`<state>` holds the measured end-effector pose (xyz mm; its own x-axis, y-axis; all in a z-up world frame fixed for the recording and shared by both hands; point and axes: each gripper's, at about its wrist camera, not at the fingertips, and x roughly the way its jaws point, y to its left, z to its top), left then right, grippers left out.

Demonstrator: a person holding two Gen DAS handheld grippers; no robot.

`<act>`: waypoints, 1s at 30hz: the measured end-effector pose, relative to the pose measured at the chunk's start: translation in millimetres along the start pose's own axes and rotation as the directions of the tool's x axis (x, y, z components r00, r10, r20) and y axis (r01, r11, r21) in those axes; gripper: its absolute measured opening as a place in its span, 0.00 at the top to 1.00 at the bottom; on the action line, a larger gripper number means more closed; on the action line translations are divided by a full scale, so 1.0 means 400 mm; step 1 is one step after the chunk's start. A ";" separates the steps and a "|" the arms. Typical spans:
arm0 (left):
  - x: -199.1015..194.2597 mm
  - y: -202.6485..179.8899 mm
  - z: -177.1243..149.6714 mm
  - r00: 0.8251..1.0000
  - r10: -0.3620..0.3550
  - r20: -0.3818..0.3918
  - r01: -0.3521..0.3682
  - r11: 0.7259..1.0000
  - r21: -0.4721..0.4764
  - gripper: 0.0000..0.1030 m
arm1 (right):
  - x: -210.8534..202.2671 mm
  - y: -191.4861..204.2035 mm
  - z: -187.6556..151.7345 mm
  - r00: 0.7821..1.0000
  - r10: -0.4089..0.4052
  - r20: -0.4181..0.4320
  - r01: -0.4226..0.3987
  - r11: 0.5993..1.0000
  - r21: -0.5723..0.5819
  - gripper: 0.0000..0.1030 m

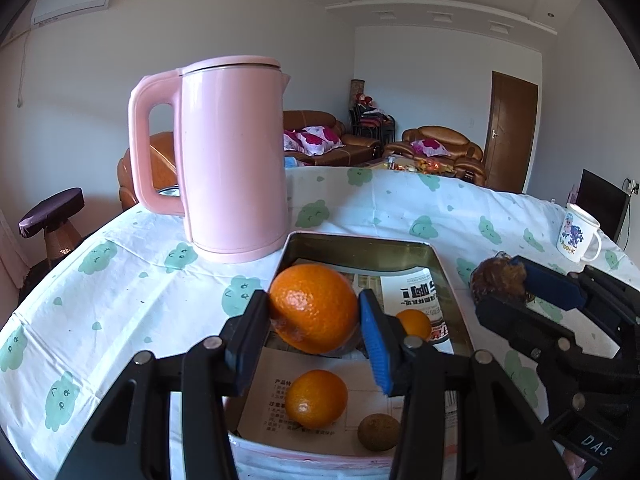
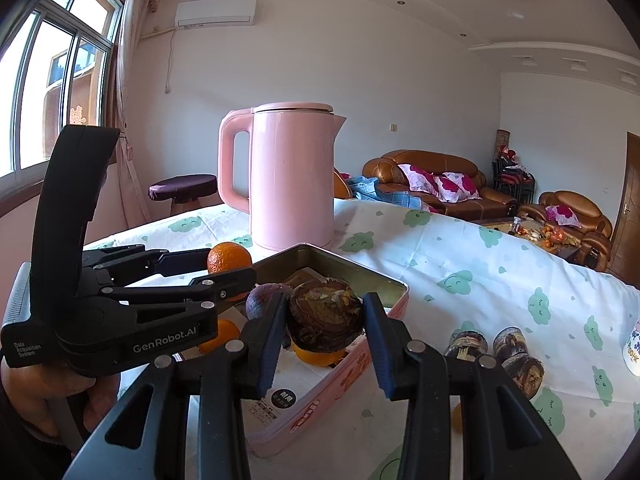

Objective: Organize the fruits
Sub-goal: 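Lower and release the orange into the tin with the left gripper while the right gripper releases the brown fruit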

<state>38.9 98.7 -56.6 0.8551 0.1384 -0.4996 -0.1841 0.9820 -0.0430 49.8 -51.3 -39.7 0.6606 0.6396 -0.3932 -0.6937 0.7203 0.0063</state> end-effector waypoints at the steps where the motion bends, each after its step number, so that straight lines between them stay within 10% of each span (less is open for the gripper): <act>1: 0.001 0.001 -0.001 1.000 0.000 -0.002 0.000 1.000 0.001 0.54 | 0.004 0.002 -0.001 1.000 0.002 -0.005 -0.002 1.000 -0.002 0.60; 30: 0.027 0.020 -0.012 0.996 -0.049 -0.069 0.049 0.999 -0.001 0.54 | 0.090 0.048 -0.013 0.982 0.045 -0.183 -0.059 0.996 -0.071 0.60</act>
<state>44.3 107.6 -66.3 0.8277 0.0814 -0.5553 -0.1427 0.9874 -0.0679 58.8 -15.8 -58.7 0.5652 0.6114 -0.5537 -0.7498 0.6607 -0.0358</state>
